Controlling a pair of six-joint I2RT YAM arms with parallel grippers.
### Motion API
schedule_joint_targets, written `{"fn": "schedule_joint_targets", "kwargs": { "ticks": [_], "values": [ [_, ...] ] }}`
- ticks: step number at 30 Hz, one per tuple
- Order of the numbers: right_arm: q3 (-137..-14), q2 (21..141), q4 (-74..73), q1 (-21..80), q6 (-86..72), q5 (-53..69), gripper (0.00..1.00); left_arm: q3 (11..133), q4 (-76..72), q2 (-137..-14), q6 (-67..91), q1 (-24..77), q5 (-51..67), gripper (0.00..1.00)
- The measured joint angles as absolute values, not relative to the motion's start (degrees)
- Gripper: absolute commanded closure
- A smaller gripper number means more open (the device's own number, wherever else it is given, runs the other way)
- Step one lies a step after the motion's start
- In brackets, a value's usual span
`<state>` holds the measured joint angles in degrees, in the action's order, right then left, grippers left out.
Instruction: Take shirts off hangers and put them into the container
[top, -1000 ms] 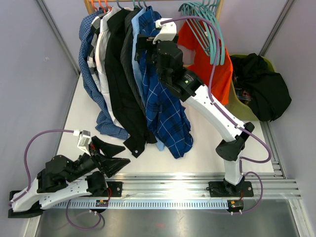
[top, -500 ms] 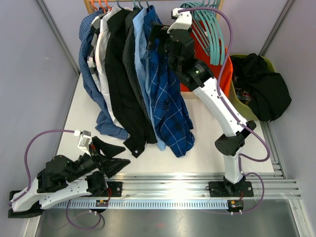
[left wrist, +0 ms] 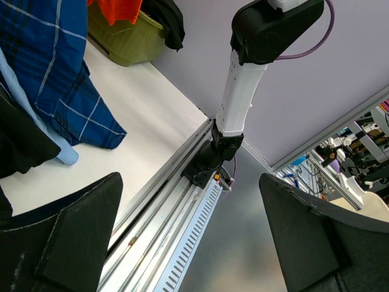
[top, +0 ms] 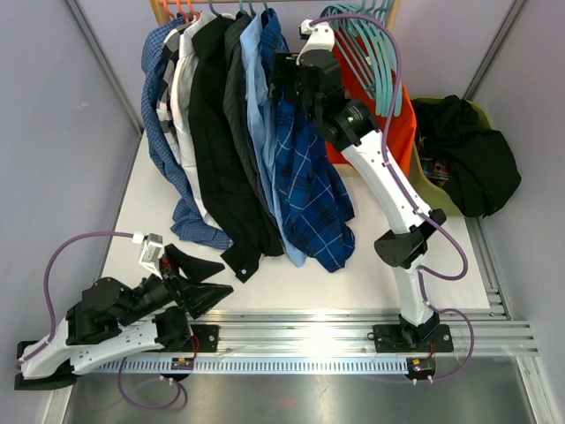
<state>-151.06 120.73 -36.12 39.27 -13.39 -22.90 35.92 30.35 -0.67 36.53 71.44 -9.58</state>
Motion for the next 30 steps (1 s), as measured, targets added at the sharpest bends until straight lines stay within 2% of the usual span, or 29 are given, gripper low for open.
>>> {"fn": "schedule_joint_targets", "kwargs": {
  "ticks": [9, 15, 21, 24, 27, 30],
  "values": [
    [-148.9, 119.7, -40.6, 39.2, -7.1, -26.5, 0.22, 35.8, 30.3, -0.7, 36.6, 71.4, -9.6, 0.01],
    [-147.3, 117.2, -40.0, 39.0, 1.2, -31.0, 0.21, 34.7, 30.2, -0.7, 37.1, 71.4, -9.6, 0.01],
    [-147.3, 115.7, -40.1, 38.8, 8.5, -28.4, 0.2, 33.8, 29.8, -0.7, 37.4, 71.4, -9.6, 0.01],
    [-147.3, 115.5, -40.3, 38.7, 10.0, -25.2, 0.23, 33.6, 29.9, -0.7, 37.5, 71.4, -9.6, 0.01],
    [-147.0, 115.5, -40.5, 38.5, 11.0, -21.6, 0.34, 33.6, 29.9, -0.7, 37.5, 71.4, -9.6, 0.01],
    [-146.3, 115.3, -40.6, 38.4, 11.4, -18.4, 0.37, 33.6, 29.9, -0.7, 37.6, 71.4, -9.6, 0.01]
  ]
}}
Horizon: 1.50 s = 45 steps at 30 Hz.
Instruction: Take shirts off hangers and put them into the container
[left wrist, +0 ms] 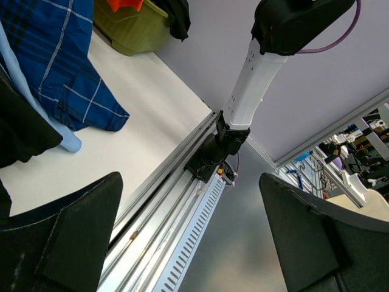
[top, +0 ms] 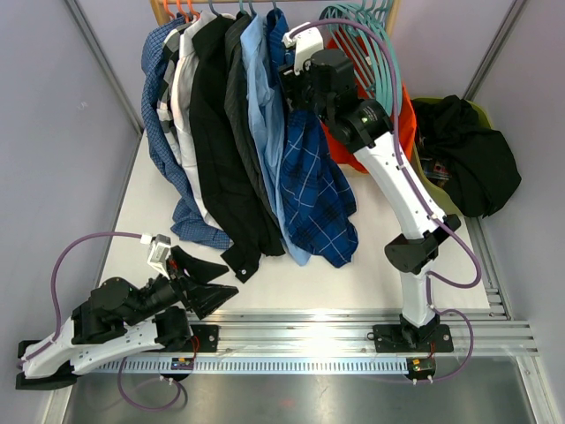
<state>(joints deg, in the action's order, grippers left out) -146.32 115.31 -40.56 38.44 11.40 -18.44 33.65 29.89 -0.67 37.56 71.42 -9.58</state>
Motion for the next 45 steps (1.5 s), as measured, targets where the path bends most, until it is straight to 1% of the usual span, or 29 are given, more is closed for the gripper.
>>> {"fn": "schedule_joint_targets", "kwargs": {
  "ticks": [2, 3, 5, 8, 9, 10, 13, 16, 17, 18, 20, 21, 23, 27, 32, 34, 35, 36, 37, 38, 41, 45],
  "values": [
    [-146.2, 115.3, -40.8, 38.4, 11.7, -16.2, 0.45, 33.6, 29.9, -0.7, 37.6, 71.4, -9.6, 0.01],
    [-146.2, 115.3, -41.1, 38.3, 11.7, -15.2, 0.52, 33.6, 29.9, -0.7, 37.6, 71.4, -9.6, 0.01],
    [-145.4, 114.8, -41.2, 38.3, 11.7, -13.6, 0.54, 33.6, 29.9, -0.7, 37.6, 71.4, -9.6, 0.01],
    [-142.5, 113.0, -40.9, 38.3, 11.9, -12.2, 0.62, 33.6, 29.9, -0.7, 37.6, 71.4, -9.6, 0.01],
    [-141.6, 112.4, -40.7, 38.3, 12.1, -12.0, 0.69, 33.6, 29.9, -0.7, 37.6, 71.4, -9.6, 0.01],
    [-140.9, 112.0, -40.3, 38.3, 12.3, -12.2, 0.8, 33.6, 29.9, -0.7, 37.6, 71.4, -9.6, 0.01],
    [-140.3, 111.2, -39.1, 37.9, 12.8, -13.7, 0.82, 33.6, 29.9, -0.7, 37.6, 71.4, -9.6, 0.01],
    [-140.4, 111.0, -38.1, 37.5, 13.6, -14.5, 0.67, 33.6, 29.8, -0.7, 37.6, 71.4, -9.5, 0.01],
    [-140.9, 111.3, -38.2, 37.5, 13.9, -14.8, 0.57, 33.6, 29.8, -0.7, 37.6, 71.4, -9.5, 0.01],
    [-141.6, 111.7, -38.0, 37.5, 14.2, -15.2, 0.52, 33.6, 29.8, -0.7, 37.6, 71.4, -9.4, 0.01],
    [-143.4, 112.5, -37.7, 37.5, 14.8, -15.6, 0.47, 33.6, 29.8, -0.7, 37.6, 71.4, -9.4, 0.01],
    [-143.9, 112.6, -37.5, 37.5, 15.0, -15.6, 0.41, 33.6, 29.8, -0.7, 37.6, 71.4, -9.3, 0.01],
    [-144.2, 112.7, -37.0, 37.5, 15.3, -15.6, 0.39, 33.6, 29.8, -0.7, 37.6, 71.4, -9.3, 0.01],
    [-144.2, 112.9, -36.1, 37.4, 15.2, -15.5, 0.41, 33.6, 29.8, -0.7, 37.8, 71.4, -9.2, 0.01],
    [-145.0, 114.4, -34.8, 36.6, 14.3, -14.9, 0.54, 33.6, 29.8, -0.7, 37.9, 71.4, -9.1, 0.01],
    [-145.1, 115.3, -34.0, 35.9, 13.6, -14.9, 0.63, 33.6, 29.8, -0.7, 38.0, 71.4, -9.1, 0.01],
    [-145.3, 115.9, -33.7, 35.5, 13.3, -14.9, 0.74, 33.6, 29.8, -0.7, 38.0, 71.4, -9.1, 0.01],
    [-145.8, 116.6, -33.7, 35.2, 13.2, -14.9, 0.8, 33.6, 29.8, -0.7, 38.0, 71.4, -9.1, 0.01],
    [-146.5, 117.4, -33.6, 35.1, 12.9, -15.0, 0.87, 33.6, 29.9, -0.7, 38.0, 71.4, -9.1, 0.01],
    [-147.0, 118.1, -33.6, 34.9, 12.8, -14.9, 1.0, 33.6, 29.9, -0.7, 38.0, 71.4, -9.0, 0.01],
    [-146.7, 118.8, -32.7, 35.0, 12.2, -15.0, 1.0, 33.6, 29.9, -0.7, 38.1, 71.4, -8.8, 0.01],
    [-141.1, 116.0, -28.7, 35.0, 12.2, -15.4, 1.0, 33.6, 29.9, -0.7, 38.1, 71.4, -8.7, 0.01]
  ]
}}
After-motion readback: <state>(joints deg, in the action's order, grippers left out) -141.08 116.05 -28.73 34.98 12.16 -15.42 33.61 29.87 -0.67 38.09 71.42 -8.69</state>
